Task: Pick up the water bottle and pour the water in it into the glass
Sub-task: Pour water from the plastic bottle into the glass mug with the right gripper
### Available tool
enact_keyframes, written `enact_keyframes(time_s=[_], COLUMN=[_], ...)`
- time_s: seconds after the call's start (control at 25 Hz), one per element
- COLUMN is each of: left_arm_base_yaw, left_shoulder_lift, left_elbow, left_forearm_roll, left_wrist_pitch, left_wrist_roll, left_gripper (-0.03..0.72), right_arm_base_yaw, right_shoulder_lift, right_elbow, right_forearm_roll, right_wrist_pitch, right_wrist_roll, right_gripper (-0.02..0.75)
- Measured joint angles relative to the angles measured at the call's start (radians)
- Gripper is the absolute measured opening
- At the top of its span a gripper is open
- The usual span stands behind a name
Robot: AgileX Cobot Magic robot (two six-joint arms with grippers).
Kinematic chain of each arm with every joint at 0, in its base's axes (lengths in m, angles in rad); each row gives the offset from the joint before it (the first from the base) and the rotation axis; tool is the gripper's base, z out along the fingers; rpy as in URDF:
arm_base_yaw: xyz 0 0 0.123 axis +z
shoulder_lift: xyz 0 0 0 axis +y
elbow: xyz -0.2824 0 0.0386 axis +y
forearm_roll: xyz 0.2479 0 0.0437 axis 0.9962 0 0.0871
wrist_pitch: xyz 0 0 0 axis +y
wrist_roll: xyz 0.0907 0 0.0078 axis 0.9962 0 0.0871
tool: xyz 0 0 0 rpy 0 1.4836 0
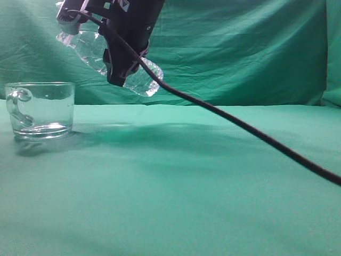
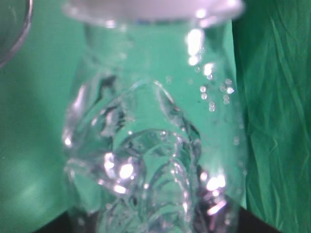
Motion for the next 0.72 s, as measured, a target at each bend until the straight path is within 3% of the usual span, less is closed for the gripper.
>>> enact_keyframes(time_s=[0.52,0.72], left_arm_base_yaw=[0.000,0.000], left_shoulder_lift=[0.000,0.000], left_elbow=[0.000,0.000], left_forearm_roll=[0.000,0.000], left_wrist_pitch=[0.000,0.000], left_wrist_roll=[0.000,0.000], left_gripper=[0.000,0.000], right_arm_base_yaw=[0.000,0.000], right_shoulder_lift=[0.000,0.000], right_elbow=[0.000,0.000], right_forearm_roll=[-0.399,-0.486], right_wrist_pitch=[-0.030,-0.038], right_wrist_roll=[0.000,0.000], right_gripper=[0.284,0.284])
